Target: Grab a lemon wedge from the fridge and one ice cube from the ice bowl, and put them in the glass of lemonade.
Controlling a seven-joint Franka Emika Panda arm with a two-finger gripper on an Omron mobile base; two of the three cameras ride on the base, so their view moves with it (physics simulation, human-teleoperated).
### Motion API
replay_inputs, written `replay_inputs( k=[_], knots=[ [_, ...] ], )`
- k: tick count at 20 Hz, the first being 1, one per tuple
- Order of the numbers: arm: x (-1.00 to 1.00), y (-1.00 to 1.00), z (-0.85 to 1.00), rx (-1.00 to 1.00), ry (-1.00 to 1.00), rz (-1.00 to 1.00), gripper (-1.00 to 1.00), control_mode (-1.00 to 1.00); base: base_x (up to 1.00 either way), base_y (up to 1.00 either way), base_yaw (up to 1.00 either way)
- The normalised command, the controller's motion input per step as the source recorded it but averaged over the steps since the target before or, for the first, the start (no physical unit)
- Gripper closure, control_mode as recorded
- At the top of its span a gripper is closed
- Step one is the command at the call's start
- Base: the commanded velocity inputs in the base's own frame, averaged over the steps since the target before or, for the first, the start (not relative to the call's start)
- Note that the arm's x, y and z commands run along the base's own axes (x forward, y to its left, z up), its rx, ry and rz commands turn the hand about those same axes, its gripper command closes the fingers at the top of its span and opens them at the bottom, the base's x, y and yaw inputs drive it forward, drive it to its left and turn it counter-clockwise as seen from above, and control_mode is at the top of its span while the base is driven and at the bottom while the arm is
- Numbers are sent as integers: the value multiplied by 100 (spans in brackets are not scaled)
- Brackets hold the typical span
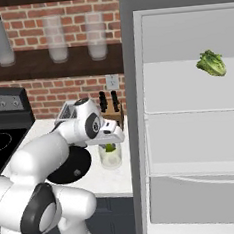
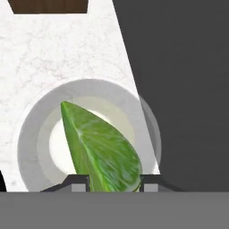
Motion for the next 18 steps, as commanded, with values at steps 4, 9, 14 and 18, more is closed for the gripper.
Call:
replay_inputs(
  k=[4,9,14,18],
  knots=[
    [0,0,35,0,-9,0,100,-100,0,0,0],
    [0,0,18,0,-1,0,100,-100,0,0,0],
    [0,1,0,0,0,0,-100,-100,0,0,0],
    [4,0,8,0,-1,0,-100,-100,0,0,0]
  ],
)
